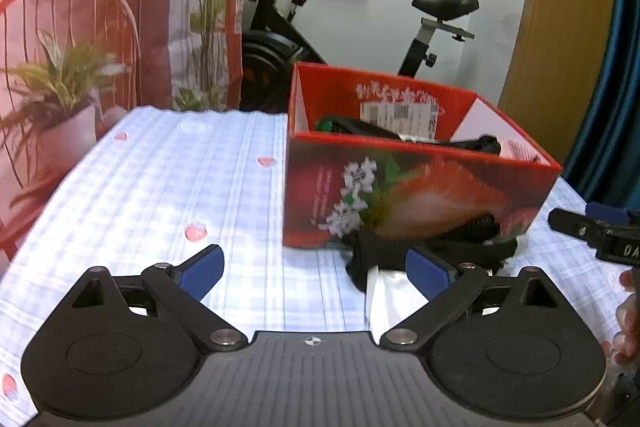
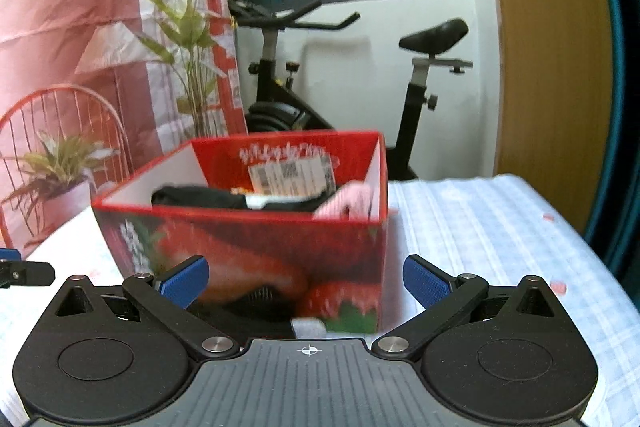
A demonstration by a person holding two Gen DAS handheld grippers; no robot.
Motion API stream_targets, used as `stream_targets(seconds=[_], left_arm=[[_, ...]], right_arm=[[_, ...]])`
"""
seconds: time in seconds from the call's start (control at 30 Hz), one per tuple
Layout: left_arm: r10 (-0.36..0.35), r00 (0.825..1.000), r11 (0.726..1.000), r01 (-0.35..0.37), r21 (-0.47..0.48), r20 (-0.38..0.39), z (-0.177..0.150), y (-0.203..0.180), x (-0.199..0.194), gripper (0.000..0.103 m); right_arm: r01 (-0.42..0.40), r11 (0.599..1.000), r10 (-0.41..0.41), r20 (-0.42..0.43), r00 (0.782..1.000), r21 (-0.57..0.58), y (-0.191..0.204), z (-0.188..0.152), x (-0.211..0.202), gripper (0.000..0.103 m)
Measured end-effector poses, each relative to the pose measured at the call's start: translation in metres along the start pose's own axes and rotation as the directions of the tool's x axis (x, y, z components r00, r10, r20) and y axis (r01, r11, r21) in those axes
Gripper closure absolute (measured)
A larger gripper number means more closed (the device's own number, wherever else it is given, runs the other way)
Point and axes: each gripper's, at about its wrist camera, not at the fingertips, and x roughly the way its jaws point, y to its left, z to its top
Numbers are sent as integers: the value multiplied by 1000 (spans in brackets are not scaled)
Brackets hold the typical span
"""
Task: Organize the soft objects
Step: 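Move both grippers down to the white foil packet, then close the left gripper on the edge of the white foil packet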
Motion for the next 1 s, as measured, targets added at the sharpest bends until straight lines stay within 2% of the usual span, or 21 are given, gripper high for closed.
stream_targets(seconds=[0.13, 0.33, 0.43, 0.5, 0.57, 0.67, 0.87, 1.0], left_arm=[[-20, 999, 1000, 20, -2, -35, -11, -1, 9, 9], [-89, 990, 996, 88, -15, -105, -28, -10, 29, 24], [-120, 982, 993, 118, -21, -144, -38, -16, 42, 34], [-137, 976, 991, 134, -31, -169, -42, -18, 50, 48], [-147, 972, 989, 141, -45, -185, -46, -19, 57, 53], [-146, 968, 989, 138, -53, -206, -46, -18, 62, 53], [-206, 955, 978, 199, -55, -212, -45, -27, 66, 58], [-229, 949, 973, 219, -68, -215, -49, -32, 67, 59]], right_arm=[[-5, 1000, 4, -45, 999, -5, 0, -20, 8, 0], [-17, 1000, 16, -101, 995, -11, 1, -42, 18, 2], [-37, 999, 33, -138, 990, -27, 7, -50, 24, 8], [-55, 998, 49, -168, 985, -28, 11, -55, 27, 15], [-73, 997, 65, -193, 979, -32, 16, -60, 29, 21], [-81, 996, 70, -218, 973, -42, 20, -65, 32, 27], [-87, 996, 85, -251, 964, 1, 14, -68, 37, 38], [-90, 996, 93, -252, 963, 24, 8, -69, 39, 39]])
